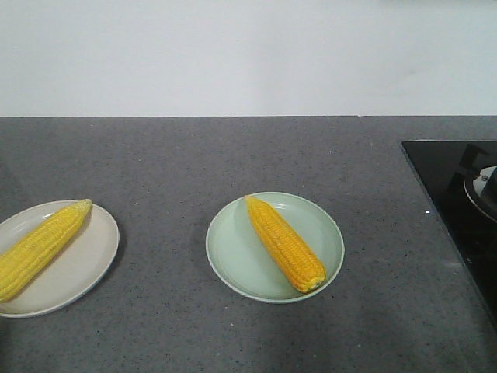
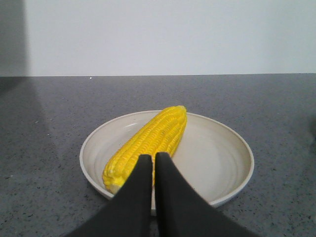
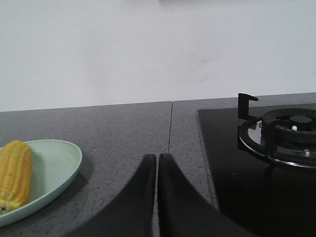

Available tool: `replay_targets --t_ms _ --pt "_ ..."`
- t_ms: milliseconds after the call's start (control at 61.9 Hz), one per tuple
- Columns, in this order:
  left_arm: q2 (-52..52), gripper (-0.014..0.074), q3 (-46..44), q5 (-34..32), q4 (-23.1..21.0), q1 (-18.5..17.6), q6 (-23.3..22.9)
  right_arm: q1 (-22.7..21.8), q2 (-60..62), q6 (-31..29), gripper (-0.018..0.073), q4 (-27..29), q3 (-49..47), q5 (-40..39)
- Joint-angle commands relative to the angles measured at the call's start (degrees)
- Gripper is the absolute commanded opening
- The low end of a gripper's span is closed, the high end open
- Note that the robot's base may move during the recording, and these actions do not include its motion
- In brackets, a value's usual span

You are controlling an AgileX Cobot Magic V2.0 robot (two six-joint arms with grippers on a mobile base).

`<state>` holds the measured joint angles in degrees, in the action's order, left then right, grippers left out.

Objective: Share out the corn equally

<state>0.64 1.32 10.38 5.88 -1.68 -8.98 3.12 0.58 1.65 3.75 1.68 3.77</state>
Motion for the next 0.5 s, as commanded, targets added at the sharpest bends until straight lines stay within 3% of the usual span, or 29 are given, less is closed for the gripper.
replay_targets --t_ms 0,485 --pt "0.8 -0.0006 0.8 -4.1 0.0 0.0 -0.5 -0.3 0.2 0.1 -0.0003 -0.3 0.6 -4.2" --pt "0.8 -0.0006 0.8 -4.1 0.0 0.0 -0.5 -0.3 0.2 0.1 -0.0003 -0.1 0.6 -4.2"
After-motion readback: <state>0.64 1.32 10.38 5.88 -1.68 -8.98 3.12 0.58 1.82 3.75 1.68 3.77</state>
